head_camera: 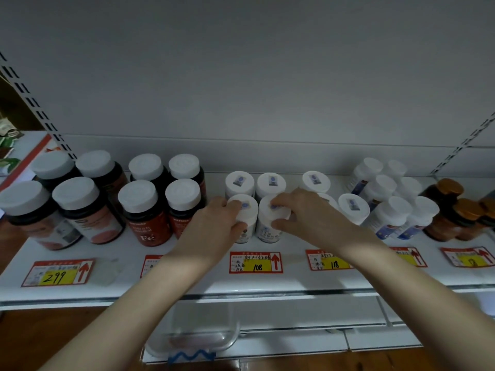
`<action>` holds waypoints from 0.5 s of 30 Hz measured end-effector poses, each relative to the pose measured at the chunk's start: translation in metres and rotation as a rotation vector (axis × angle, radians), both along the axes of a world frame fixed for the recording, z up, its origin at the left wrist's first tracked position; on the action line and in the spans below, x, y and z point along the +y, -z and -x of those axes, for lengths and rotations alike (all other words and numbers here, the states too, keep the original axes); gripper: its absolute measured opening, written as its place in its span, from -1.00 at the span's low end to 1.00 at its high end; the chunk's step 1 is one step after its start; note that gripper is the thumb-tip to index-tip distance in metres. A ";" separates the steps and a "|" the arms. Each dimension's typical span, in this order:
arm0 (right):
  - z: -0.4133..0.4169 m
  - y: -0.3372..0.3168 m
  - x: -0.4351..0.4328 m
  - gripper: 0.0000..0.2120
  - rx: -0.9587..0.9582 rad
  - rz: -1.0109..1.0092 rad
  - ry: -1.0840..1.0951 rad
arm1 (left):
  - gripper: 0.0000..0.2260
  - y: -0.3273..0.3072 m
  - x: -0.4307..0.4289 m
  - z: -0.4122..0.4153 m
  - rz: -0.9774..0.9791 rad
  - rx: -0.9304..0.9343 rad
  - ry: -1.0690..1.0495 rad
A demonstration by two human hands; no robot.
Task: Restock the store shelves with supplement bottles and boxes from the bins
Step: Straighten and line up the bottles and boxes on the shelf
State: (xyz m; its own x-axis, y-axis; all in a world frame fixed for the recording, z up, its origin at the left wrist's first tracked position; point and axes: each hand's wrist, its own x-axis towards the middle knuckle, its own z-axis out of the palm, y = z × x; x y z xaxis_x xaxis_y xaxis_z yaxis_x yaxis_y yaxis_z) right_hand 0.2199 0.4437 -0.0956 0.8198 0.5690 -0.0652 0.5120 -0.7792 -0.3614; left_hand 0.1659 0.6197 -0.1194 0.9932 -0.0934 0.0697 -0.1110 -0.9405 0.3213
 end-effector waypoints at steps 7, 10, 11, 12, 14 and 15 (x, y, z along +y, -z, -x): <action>-0.017 -0.016 0.000 -0.71 -0.070 -0.110 0.043 | -0.61 -0.002 0.000 -0.005 -0.030 -0.210 0.010; -0.034 -0.014 0.008 -0.74 -0.066 -0.074 0.072 | -0.66 -0.008 -0.010 -0.019 -0.037 -0.215 -0.029; -0.038 -0.011 0.010 -0.73 -0.033 -0.050 0.088 | -0.70 -0.008 -0.013 -0.025 -0.047 -0.167 -0.084; -0.042 -0.010 0.013 -0.73 -0.009 -0.028 0.103 | -0.73 -0.008 -0.015 -0.033 -0.031 -0.133 -0.160; -0.048 -0.006 0.017 -0.72 0.019 0.008 0.114 | -0.75 -0.007 -0.020 -0.046 0.021 -0.016 -0.268; -0.050 -0.004 0.018 -0.71 0.027 0.020 0.112 | -0.75 -0.006 -0.021 -0.051 0.031 0.014 -0.288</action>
State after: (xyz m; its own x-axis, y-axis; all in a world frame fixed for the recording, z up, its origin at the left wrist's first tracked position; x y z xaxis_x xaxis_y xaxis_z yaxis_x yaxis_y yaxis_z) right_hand 0.2702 0.4613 -0.0921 0.8759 0.4724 -0.0985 0.4117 -0.8380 -0.3582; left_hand 0.2171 0.5985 -0.1138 0.9793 0.1949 0.0540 0.1643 -0.9223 0.3498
